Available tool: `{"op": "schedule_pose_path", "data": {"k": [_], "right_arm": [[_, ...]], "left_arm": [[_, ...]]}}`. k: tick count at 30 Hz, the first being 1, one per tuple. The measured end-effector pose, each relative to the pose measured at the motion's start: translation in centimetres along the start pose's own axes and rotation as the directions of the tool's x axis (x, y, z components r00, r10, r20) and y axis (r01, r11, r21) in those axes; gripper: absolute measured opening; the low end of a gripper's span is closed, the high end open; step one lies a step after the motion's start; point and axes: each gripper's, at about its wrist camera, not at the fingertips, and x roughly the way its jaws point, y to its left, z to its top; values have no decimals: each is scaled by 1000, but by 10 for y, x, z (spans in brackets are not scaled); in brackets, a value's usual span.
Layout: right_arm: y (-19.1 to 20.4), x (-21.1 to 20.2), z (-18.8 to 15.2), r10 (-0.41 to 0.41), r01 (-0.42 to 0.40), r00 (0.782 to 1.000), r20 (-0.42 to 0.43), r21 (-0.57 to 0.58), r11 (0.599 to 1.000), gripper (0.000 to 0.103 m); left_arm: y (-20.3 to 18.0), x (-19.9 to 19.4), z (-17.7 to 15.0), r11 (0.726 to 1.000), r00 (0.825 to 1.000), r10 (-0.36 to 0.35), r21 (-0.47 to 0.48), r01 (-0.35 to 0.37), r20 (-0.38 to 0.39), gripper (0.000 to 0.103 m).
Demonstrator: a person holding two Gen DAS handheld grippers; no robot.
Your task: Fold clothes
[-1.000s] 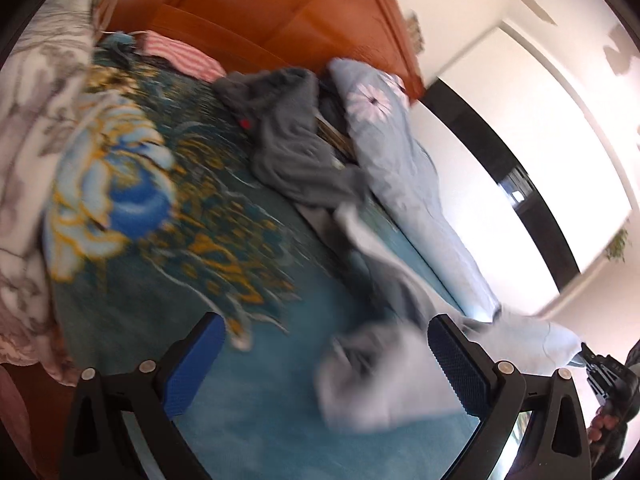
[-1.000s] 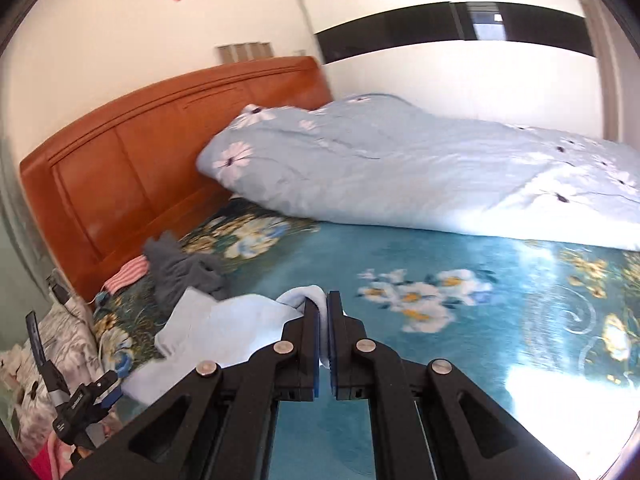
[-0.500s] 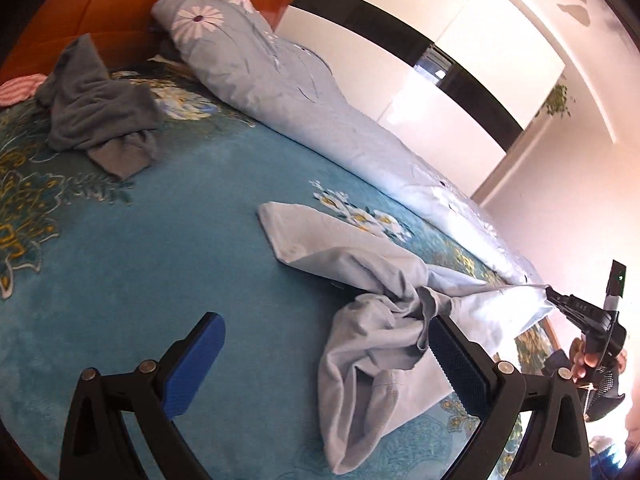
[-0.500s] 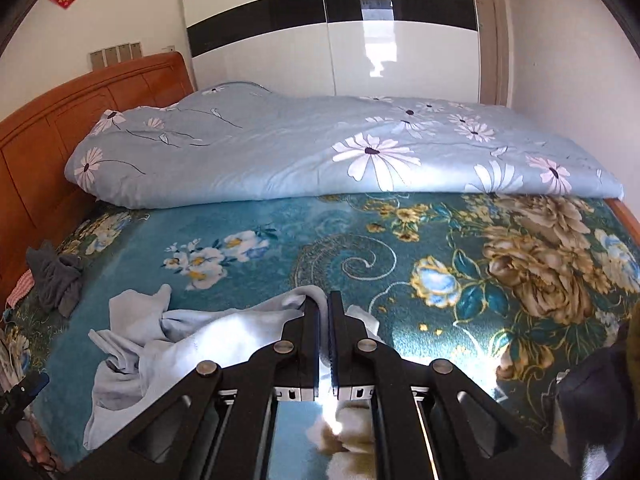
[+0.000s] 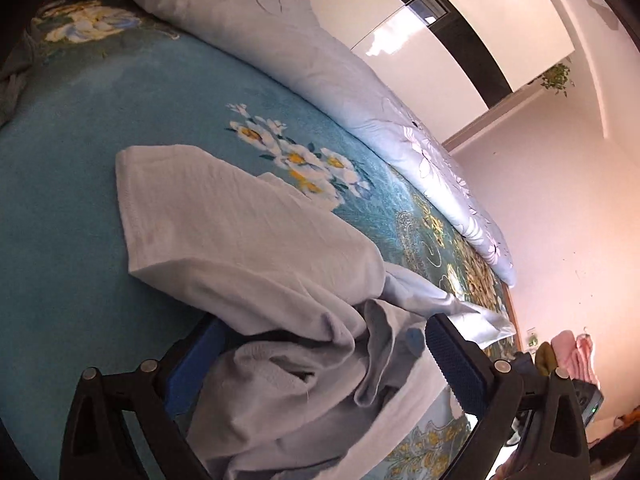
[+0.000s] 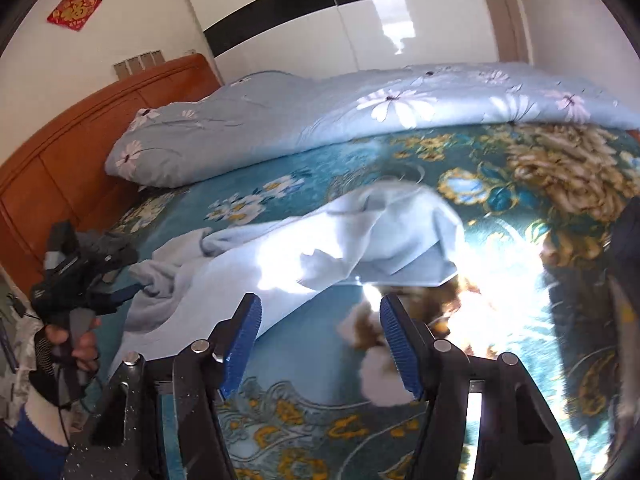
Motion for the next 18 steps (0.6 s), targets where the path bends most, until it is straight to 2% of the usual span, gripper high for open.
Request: {"op": "schedule_pose_path", "data": {"k": [1, 2, 3, 4, 5, 7, 8, 10, 14, 15, 16, 17, 18], "right_arm": [[1, 8, -2, 17, -17, 1000, -12, 15, 1000, 63], [1, 16, -3, 37, -36, 999, -18, 30, 999, 63], [2, 25, -3, 53, -51, 998, -30, 49, 997, 63], [2, 33, -3, 68, -65, 997, -43, 70, 995, 63], [3, 41, -4, 82, -77, 995, -54, 90, 993, 63], [6, 54, -7, 112, -102, 991, -75, 127, 987, 63], [9, 61, -9, 124, -111, 988, -88, 139, 984, 63], [14, 77, -13, 140, -120, 982, -124, 159, 980, 63], [16, 94, -7, 152, -124, 982, -114, 224, 967, 64], [17, 97, -1, 161, -131, 981, -111, 238, 962, 60], [18, 101, 6, 170, -139, 979, -108, 252, 958, 44], [22, 106, 14, 171, -139, 979, -112, 249, 958, 33], [27, 112, 24, 170, -138, 978, -118, 241, 961, 15]], "left_arm": [[2, 4, 3, 1000, 1000, 12, -14, -12, -10, 92], [4, 6, 5, 999, 999, 28, -25, -29, -18, 81], [6, 9, 7, 998, 999, 44, -36, -45, -27, 65], [9, 12, 9, 997, 997, 64, -46, -66, -38, 54], [12, 14, 11, 995, 995, 85, -54, -88, -51, 39], [17, 14, 14, 994, 996, 76, -73, -79, -45, 29], [19, 11, 15, 994, 996, 83, -73, -85, -32, 17], [21, 5, 18, 993, 995, 96, -68, -97, -13, 13], [22, -18, 25, 993, 992, 113, -44, -111, 54, 11], [23, -27, 28, 992, 989, 120, -42, -117, 82, 11], [25, -37, 33, 992, 986, 126, -42, -122, 108, 11], [29, -48, 37, 991, 983, 129, -48, -124, 133, 11], [33, -60, 41, 991, 979, 131, -55, -124, 154, 11]]}}
